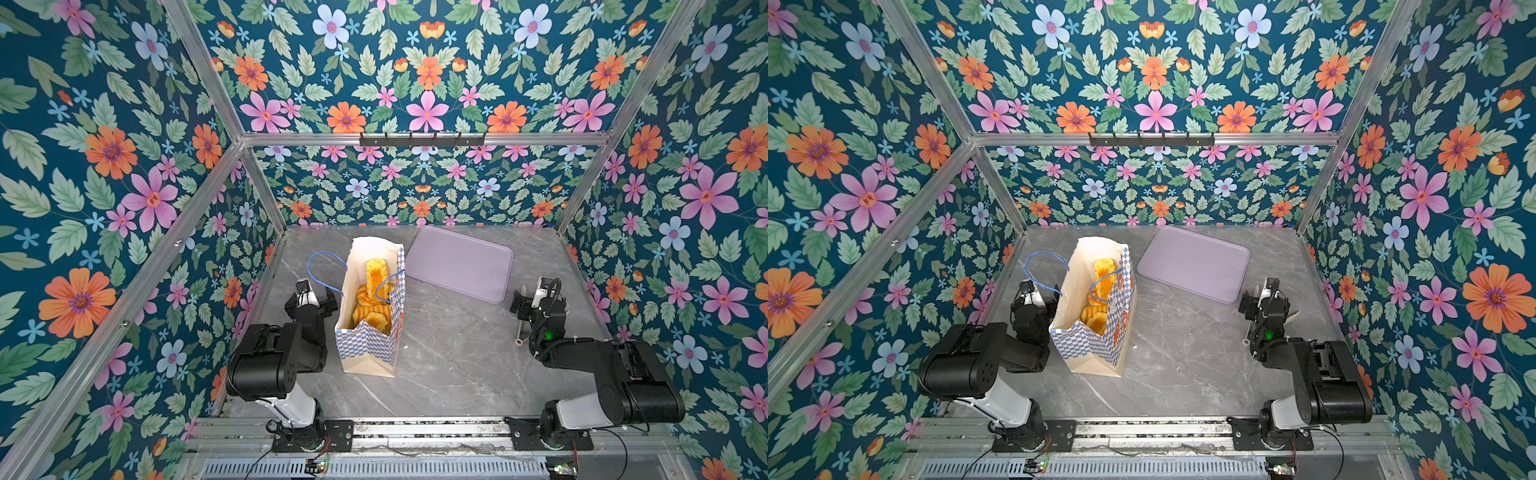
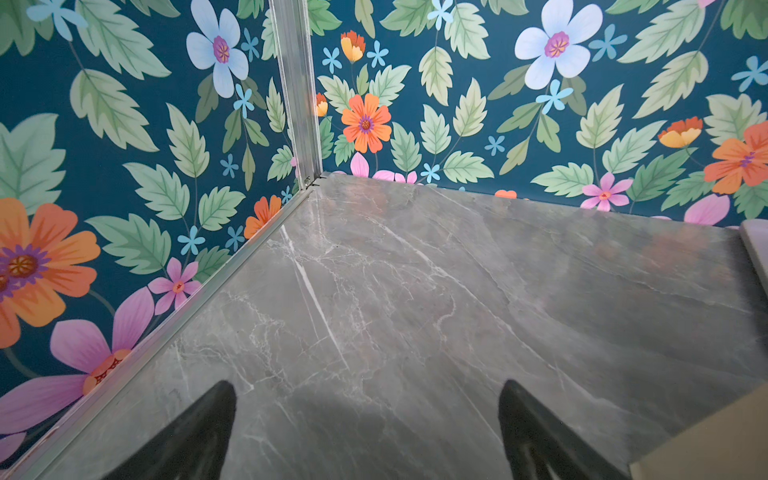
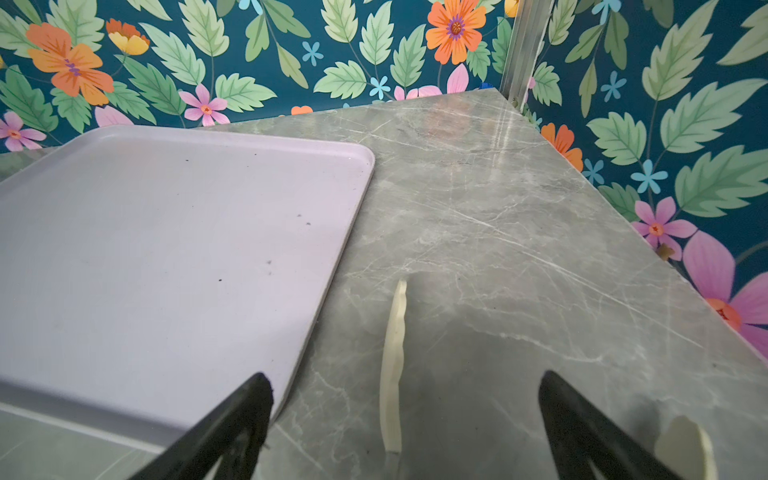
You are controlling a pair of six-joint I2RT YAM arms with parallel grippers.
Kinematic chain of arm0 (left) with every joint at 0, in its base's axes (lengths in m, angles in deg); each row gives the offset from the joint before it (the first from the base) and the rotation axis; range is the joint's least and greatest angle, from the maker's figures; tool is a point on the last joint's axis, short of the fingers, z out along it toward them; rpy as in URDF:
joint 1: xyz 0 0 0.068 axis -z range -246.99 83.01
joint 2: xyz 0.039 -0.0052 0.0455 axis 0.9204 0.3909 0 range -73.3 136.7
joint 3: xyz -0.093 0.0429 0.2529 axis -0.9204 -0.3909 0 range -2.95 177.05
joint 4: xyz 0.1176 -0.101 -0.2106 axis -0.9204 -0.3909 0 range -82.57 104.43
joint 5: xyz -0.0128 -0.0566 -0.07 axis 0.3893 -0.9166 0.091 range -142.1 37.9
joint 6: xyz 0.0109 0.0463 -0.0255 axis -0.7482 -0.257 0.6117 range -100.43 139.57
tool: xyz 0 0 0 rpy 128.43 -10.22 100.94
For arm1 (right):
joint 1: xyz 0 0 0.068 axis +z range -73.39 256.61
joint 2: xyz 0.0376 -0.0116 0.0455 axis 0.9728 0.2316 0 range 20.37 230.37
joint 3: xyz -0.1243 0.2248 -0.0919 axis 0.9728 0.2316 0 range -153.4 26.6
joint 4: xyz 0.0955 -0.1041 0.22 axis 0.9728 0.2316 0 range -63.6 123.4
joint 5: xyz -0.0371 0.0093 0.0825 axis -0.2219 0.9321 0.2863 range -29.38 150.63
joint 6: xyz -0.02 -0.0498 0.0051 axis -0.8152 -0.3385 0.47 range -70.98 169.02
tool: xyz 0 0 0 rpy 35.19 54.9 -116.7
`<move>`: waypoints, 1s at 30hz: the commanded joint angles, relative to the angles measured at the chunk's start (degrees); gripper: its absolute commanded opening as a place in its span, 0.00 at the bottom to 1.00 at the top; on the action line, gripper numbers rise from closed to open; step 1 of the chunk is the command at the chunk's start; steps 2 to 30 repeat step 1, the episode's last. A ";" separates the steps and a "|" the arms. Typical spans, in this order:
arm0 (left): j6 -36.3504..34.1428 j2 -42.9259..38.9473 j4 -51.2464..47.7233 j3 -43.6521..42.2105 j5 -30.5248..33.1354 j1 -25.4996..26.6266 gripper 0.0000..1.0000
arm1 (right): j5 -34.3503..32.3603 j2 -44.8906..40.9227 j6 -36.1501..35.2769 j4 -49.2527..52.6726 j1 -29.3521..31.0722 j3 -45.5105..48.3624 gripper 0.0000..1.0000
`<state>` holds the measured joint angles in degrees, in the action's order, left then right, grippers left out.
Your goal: Place the fake bread into the paper bag
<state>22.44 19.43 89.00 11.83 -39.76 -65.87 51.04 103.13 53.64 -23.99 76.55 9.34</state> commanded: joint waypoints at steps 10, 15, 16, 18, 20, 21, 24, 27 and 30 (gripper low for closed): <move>-0.24 0.06 0.27 0.16 0.68 0.02 1.00 | 0.25 -0.21 0.31 -0.50 0.00 -0.38 0.99; -0.24 0.06 0.27 0.16 0.68 0.02 1.00 | 0.25 -0.21 0.31 -0.50 0.00 -0.38 0.99; -0.24 0.06 0.27 0.16 0.68 0.02 1.00 | 0.25 -0.21 0.31 -0.50 0.00 -0.38 0.99; -0.24 0.06 0.27 0.16 0.68 0.02 1.00 | 0.25 -0.21 0.31 -0.50 0.00 -0.38 0.99; -0.24 0.06 0.27 0.16 0.68 0.02 1.00 | 0.25 -0.21 0.31 -0.50 0.00 -0.38 0.99; -0.24 0.06 0.27 0.16 0.68 0.02 1.00 | 0.25 -0.21 0.31 -0.50 0.00 -0.38 0.99; -0.24 0.06 0.27 0.16 0.68 0.02 1.00 | 0.25 -0.21 0.31 -0.50 0.00 -0.38 0.99; -0.24 0.06 0.27 0.16 0.68 0.02 1.00 | 0.25 -0.21 0.31 -0.50 0.00 -0.38 0.99; -0.24 0.06 0.27 0.16 0.68 0.02 1.00 | 0.25 -0.21 0.31 -0.50 0.00 -0.38 0.99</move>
